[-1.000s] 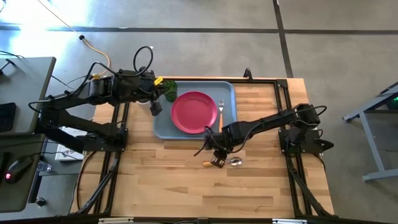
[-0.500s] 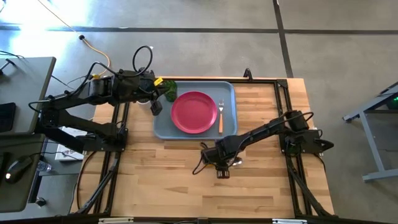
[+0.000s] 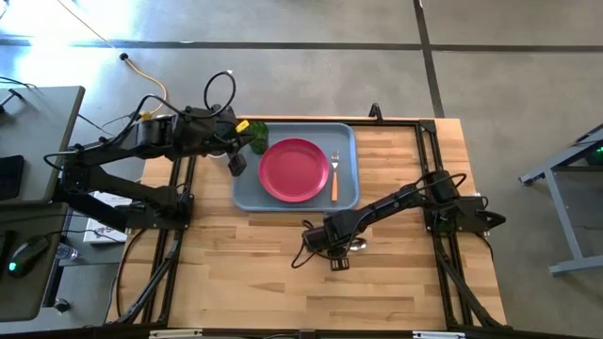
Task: Pick and place plate/cup/fork/spoon on tray
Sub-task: Put the orange spoon on the blue tray to the right of the orange fork
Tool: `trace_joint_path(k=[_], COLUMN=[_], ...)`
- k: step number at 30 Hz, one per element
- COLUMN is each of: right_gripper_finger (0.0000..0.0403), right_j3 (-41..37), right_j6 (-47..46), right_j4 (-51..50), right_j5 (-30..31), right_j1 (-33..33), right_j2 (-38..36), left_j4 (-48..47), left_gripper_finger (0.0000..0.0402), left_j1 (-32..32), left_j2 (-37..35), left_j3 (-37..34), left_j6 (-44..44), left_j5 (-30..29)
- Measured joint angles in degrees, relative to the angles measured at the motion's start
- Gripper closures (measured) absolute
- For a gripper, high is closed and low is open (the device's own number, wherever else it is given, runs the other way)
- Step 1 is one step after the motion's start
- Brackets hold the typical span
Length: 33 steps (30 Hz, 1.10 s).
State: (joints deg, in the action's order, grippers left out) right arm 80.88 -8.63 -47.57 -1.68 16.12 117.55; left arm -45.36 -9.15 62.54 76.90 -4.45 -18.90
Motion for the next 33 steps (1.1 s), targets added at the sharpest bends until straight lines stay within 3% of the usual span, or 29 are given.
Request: trace_joint_path(k=[4, 9, 16, 21, 33], right_gripper_finger=[0.0257, 0.0300, 0.0357, 0.0355, 0.0330], right_j3=[0.15, 0.15, 0.15, 0.10, 0.07], right_j6=[1.84, 5.86, 24.19, 36.23, 52.65], right_j4=[-0.09, -0.03, -0.25, -0.44, -0.06], right_j5=[-0.01, 0.78, 0.45, 0.05, 2.81], right_j1=[0.02, 0.04, 0.07, 0.04, 2.19], right_j2=[0.42, 0.40, 0.40, 0.37, 0.44], left_j4=[-1.32, -1.61, -1.60, -1.59, -1.58], left_gripper_finger=[0.0399, 0.0399, 0.0399, 0.0399, 0.0399], left_j1=[0.00, 0.00, 0.00, 0.00, 0.00], left_j2=[0.03, 0.03, 0.03, 0.01, -0.02], left_j3=[0.00, 0.00, 0.00, 0.00, 0.00], left_j6=[0.00, 0.01, 0.00, -0.49, -1.41], left_j5=[0.00, -0.07, -1.22, -1.27, -1.53])
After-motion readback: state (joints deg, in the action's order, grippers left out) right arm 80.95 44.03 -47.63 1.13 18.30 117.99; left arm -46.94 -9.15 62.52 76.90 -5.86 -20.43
